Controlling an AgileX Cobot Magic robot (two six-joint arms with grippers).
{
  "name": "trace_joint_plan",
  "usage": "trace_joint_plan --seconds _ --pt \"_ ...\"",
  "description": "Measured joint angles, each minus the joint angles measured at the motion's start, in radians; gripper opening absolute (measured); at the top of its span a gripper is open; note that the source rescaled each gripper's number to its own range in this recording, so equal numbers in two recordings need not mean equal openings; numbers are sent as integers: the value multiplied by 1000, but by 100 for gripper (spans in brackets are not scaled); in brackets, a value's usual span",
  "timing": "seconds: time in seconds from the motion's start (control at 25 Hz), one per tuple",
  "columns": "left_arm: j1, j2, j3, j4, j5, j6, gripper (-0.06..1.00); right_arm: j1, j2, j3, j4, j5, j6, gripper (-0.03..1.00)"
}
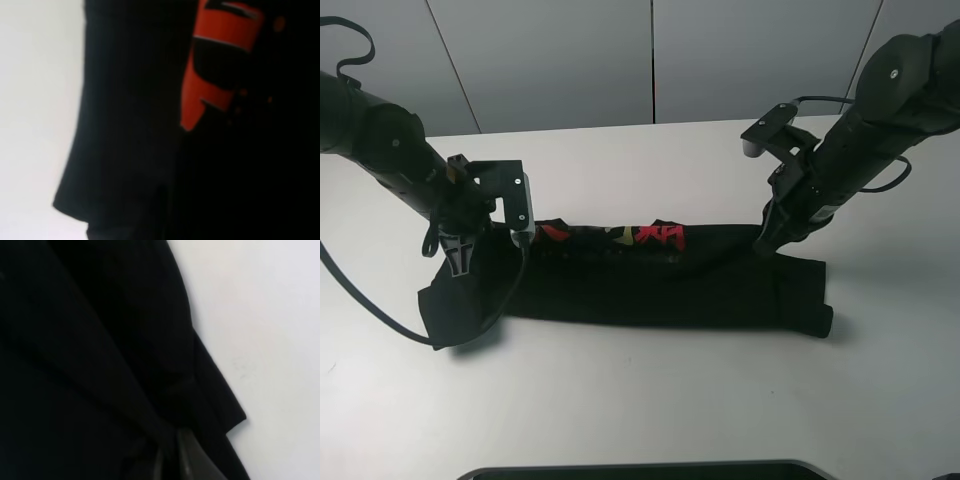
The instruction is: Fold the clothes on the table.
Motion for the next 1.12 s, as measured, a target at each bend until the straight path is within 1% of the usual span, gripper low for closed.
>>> trace_joint_plan --seconds 0.28,0.4,0.52,0.6,0.64,0.68,0.72,0.76,0.8,0.84,0.88,0.96,1.0,1.04,1.12 --pt "2 11 0 2 -197 1 1 0 50 0 -2 -23 0 0" --pt "2 41 -5 4 -251 1 1 0 53 0 -2 -38 0 0" --pt "2 89 -32 4 -270 1 1 0 54 0 -2 -56 19 2" --pt "2 117 -49 4 -273 1 1 0 54 0 -2 -73 38 11" --pt "2 123 -58 4 -272 1 3 0 54 0 -2 -80 46 21" --pt "2 127 -65 4 -272 -2 6 0 54 0 -2 -90 56 34" --pt "2 128 -73 4 -272 -14 11 0 54 0 -2 -104 62 49" --pt "2 128 -82 4 -272 -33 19 0 54 0 -2 -119 75 62" --pt "2 128 -90 4 -272 -65 29 0 54 0 -4 -140 85 76" --pt "2 128 -99 4 -272 -100 39 0 54 0 -4 -159 96 88" --pt "2 128 -108 4 -272 -133 52 0 54 0 -10 -172 105 95" --pt "2 128 -118 4 -272 -214 78 0 54 0 -41 -180 117 99" --pt "2 120 -120 4 -272 -252 87 0 54 0 -61 -180 123 99" --pt "2 110 -120 4 -272 -277 95 0 54 0 -82 -180 134 100" --pt "2 83 -120 4 -263 -325 98 0 54 0 -108 -174 168 100"
